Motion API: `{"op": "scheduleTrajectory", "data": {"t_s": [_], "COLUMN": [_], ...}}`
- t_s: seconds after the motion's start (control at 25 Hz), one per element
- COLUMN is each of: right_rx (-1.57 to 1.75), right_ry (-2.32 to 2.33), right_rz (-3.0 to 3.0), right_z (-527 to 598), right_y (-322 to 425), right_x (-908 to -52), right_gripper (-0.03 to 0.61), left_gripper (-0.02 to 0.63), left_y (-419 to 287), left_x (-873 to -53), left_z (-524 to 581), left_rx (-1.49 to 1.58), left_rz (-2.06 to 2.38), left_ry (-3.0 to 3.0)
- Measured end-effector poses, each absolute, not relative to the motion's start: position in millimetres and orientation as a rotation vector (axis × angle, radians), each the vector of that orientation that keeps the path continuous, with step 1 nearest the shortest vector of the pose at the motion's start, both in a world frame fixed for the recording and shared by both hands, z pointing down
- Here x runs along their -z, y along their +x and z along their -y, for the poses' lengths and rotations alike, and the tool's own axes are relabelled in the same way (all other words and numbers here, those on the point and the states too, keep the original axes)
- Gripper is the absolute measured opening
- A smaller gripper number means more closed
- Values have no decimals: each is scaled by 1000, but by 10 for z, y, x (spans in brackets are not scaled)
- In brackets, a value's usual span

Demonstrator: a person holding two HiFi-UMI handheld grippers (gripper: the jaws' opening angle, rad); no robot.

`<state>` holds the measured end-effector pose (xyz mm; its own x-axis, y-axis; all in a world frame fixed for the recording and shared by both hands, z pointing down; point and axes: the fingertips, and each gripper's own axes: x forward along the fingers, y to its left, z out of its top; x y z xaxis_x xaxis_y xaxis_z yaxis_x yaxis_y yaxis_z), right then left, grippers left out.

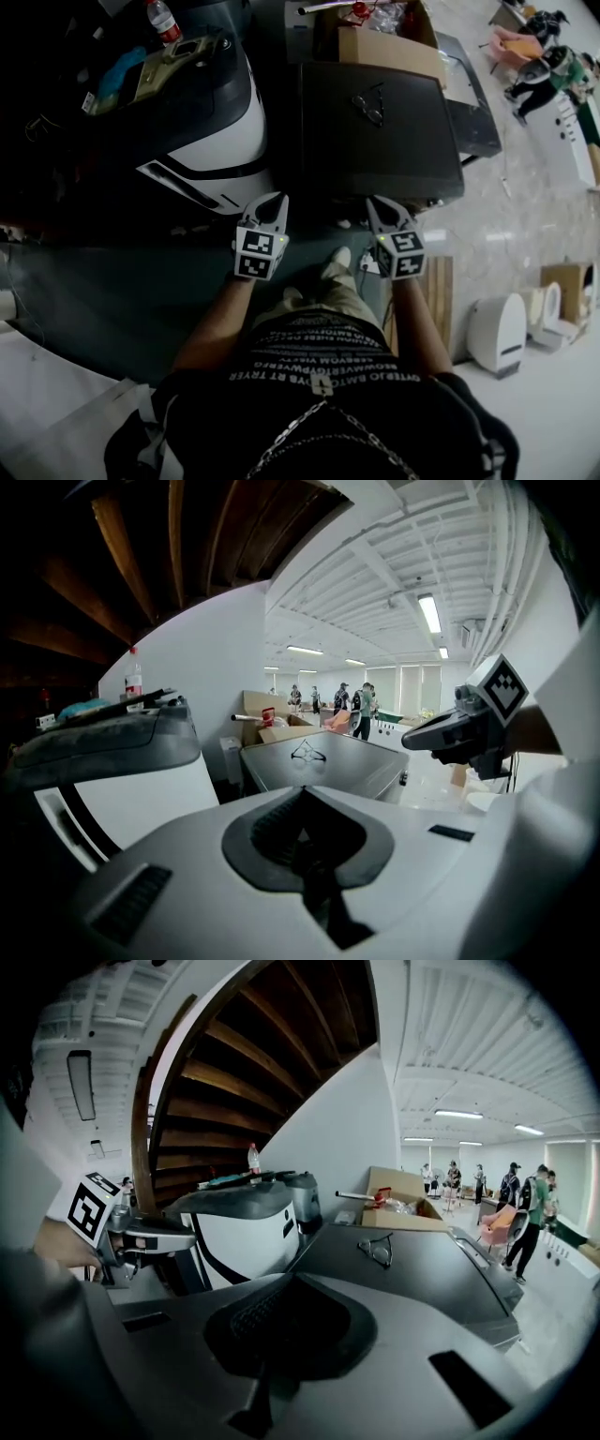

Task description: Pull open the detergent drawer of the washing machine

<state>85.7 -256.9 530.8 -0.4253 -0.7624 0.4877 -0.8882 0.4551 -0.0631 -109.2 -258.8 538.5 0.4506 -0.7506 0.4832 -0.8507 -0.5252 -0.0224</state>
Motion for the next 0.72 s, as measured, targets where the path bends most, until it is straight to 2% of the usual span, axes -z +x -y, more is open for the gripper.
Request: {"op": "scheduleTrajectory", "data": {"t_s": [0.72], "right_rx": [-675], "right_ry": [1157], "right_rz": [2144], "right_z": [2749], "right_y": [1079], "right_x": [-6643], "right_gripper": [2], "left_gripper": [5], "left_y": [-852], "left_x": [-6721], "left_z": [2728], "left_rx": [-888], "left_rz": [1228], "left_ry": [2227]}}
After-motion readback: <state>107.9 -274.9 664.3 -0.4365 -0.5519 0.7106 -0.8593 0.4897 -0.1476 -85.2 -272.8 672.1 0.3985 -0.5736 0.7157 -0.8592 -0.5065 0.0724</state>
